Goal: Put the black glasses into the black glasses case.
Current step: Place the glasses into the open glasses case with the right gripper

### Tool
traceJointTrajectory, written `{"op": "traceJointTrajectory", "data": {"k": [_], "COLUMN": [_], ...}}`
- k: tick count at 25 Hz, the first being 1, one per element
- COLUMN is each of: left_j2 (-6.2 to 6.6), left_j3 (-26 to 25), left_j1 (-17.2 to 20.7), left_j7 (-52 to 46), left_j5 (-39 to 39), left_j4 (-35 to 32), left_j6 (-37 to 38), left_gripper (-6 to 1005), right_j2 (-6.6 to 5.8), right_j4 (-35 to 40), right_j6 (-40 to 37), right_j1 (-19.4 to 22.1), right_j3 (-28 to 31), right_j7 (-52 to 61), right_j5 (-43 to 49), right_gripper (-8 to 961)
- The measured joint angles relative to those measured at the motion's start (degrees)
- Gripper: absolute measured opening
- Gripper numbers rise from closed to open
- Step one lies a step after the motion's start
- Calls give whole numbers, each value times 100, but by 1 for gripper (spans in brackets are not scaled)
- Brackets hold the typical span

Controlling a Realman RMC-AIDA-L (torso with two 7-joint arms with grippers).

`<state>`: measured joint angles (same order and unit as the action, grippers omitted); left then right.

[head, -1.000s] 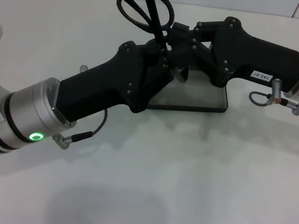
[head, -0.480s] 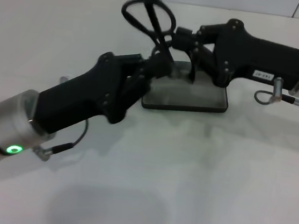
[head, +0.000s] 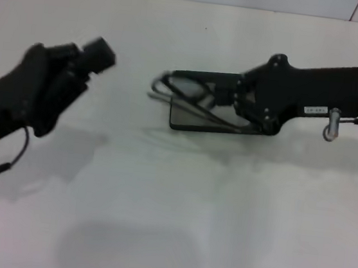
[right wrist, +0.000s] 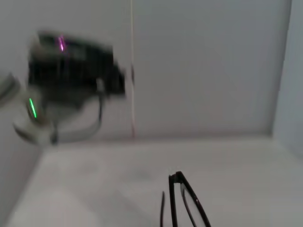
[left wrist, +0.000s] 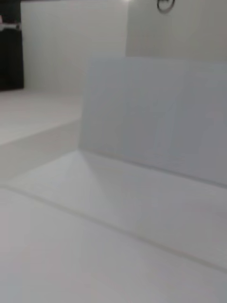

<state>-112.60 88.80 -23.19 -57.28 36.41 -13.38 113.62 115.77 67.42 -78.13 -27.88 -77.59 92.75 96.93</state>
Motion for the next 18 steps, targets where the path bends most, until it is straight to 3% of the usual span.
{"op": "traceJointTrajectory", "data": {"k": [7, 18], "left_j2": [5, -88], "left_j3": [-201, -205], "left_j1": [11, -63], "left_j7": [15, 38], "left_j5": [50, 60], "left_j4": [34, 37], "left_j6": [-205, -582], "left_gripper": [32, 32], "right_j2": [11, 15], "right_j4": [1232, 1059], "right_j6": [770, 2079], "right_j1": [-42, -209], "right_j3": [-841, -1912], "right_j7": [1467, 1568], "right_j5": [2131, 3156], "right_gripper": [23, 43]}}
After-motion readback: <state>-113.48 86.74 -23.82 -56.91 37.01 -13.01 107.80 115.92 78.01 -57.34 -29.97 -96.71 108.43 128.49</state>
